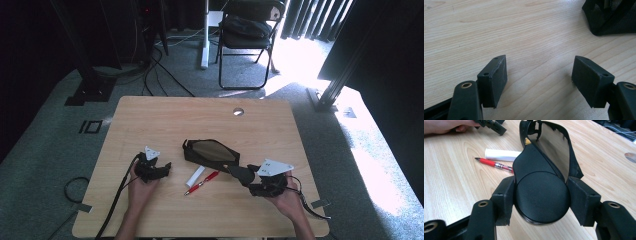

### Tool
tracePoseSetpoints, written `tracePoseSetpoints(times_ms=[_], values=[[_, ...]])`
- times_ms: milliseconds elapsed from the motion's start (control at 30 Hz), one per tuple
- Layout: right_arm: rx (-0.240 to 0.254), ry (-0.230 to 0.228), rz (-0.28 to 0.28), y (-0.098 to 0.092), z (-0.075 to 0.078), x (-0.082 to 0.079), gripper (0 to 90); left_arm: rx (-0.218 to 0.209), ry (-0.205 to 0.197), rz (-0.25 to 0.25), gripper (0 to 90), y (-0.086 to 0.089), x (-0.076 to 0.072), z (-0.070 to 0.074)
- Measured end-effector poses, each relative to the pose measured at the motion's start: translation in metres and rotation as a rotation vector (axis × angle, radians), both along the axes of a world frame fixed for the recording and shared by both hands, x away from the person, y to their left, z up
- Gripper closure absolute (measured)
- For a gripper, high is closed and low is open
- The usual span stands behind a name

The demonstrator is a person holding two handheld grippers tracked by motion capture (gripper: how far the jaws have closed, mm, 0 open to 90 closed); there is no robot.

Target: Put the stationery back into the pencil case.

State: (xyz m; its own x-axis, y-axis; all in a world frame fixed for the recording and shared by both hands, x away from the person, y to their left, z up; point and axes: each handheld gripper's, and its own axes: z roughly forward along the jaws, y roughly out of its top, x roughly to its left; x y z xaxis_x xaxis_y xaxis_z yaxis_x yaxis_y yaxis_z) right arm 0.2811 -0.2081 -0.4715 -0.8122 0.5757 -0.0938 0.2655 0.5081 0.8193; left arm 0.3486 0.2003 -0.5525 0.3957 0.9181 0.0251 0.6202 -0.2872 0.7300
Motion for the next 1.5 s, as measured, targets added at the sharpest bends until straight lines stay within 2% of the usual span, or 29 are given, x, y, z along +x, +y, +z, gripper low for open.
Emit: tracePoseSetpoints(times_ms=[633,1500], values=[[0.007,-0.022,-0.016,0.001,0.007,0.010,41.2,0.000,0.000,0.000,29.1,0.000,0.000,0.000],[-0.004,-0.050,-0.010,0.012,0.012,0.028,41.2,0.000,0.000,0.000,29.1,0.000,0.000,0.000]])
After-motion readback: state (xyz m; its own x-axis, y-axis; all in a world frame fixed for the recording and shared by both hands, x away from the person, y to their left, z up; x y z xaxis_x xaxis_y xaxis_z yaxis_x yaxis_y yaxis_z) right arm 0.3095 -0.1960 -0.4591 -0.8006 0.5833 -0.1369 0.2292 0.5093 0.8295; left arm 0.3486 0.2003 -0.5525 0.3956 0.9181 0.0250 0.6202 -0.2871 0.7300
